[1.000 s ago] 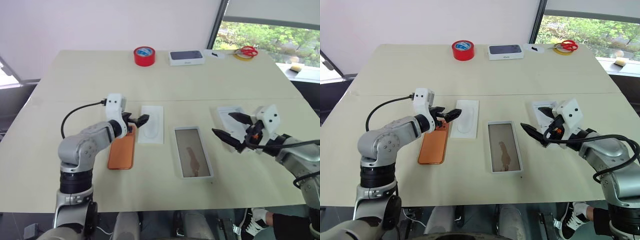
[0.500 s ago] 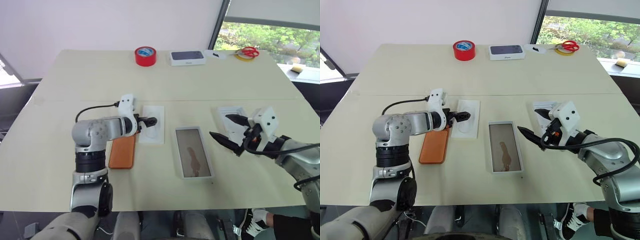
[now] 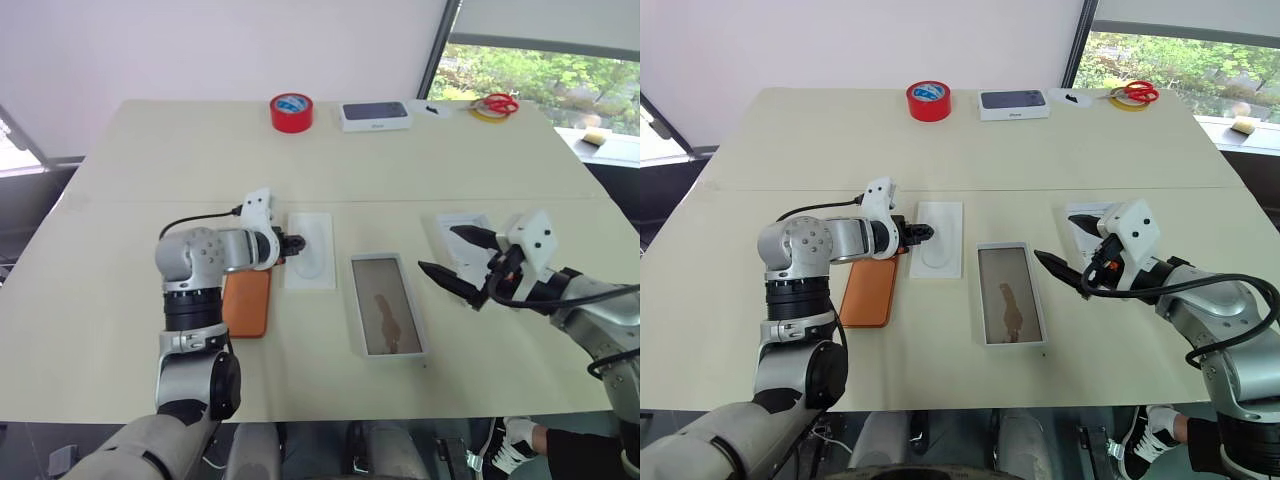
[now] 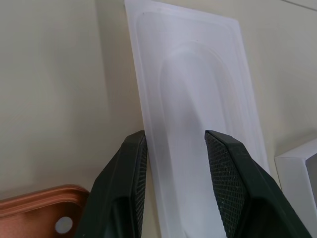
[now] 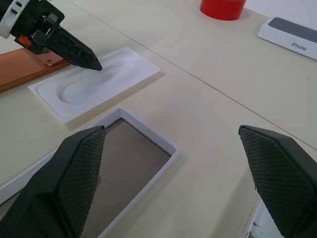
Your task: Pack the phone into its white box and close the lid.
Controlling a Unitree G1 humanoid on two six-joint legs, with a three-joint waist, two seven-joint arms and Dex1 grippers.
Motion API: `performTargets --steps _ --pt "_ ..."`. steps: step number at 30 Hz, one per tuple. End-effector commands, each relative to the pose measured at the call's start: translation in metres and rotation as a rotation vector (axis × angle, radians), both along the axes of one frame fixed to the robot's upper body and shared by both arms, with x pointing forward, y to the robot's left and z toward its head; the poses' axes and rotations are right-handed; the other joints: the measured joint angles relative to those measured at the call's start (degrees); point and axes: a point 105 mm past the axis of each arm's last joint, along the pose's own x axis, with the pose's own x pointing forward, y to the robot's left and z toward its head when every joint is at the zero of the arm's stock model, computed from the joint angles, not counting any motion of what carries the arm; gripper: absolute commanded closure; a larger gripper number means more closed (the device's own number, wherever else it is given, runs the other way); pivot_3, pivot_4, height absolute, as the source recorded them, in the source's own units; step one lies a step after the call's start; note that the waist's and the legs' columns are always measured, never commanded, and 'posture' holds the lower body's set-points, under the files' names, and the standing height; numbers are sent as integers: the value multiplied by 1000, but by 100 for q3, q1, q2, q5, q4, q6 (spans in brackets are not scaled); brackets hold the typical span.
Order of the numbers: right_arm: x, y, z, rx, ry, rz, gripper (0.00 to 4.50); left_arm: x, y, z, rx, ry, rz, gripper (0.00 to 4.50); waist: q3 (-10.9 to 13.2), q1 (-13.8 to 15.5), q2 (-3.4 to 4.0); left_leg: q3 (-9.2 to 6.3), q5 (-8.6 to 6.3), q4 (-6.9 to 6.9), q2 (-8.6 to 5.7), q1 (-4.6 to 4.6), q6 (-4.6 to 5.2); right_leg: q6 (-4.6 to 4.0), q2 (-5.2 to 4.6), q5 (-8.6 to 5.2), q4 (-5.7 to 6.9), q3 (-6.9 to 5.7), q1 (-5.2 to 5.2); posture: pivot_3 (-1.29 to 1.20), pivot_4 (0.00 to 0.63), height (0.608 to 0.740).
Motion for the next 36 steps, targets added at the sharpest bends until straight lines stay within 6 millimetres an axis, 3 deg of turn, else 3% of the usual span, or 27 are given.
performTargets --steps 1,3,5,13,23,28,31,36 --pt "-4 7 15 -24 -60 41 0 2 4 2 0 -1 28 2935 0 -1 0 0 0 0 0 0 0 0 0 0 0 0 0 0 150 730" --pt "-5 10 15 -35 -51 65 0 2 5 3 -7 -6 36 3507 0 -2 0 0 0 0 0 0 0 0 0 0 0 0 0 0 150 730" --pt "-13 18 6 -99 -5 127 0 1 4 6 -54 -1 38 4475 0 -1 0 0 0 -1 0 0 0 0 0 0 0 0 -1 0 150 730" --pt "-49 54 -26 -264 135 406 0 -1 17 17 -189 -3 68 4475 2 -12 -4 -4 0 -1 1 0 0 0 1 0 0 0 0 0 150 730" --pt "-66 58 -76 -460 272 532 0 -4 20 52 -366 -106 35 4475 7 -3 -13 -5 0 1 0 -2 0 0 -1 0 -1 -2 0 0 150 730" --pt "-69 58 -85 -484 287 554 0 -13 21 53 -356 -121 5 4475 7 -3 -13 -5 3 1 0 -1 -5 0 -1 0 0 -2 0 0 150 730" --pt "-67 60 -87 -480 284 553 765 -16 24 49 -346 -121 13 4500 7 -6 -13 -6 6 0 0 -1 -10 0 0 0 0 -2 0 0 150 730" --pt "-54 58 -88 -512 245 521 3338 -17 27 47 -331 -123 26 4500 7 -4 -13 -6 6 1 0 -1 -10 0 0 0 0 -2 0 0 150 730"
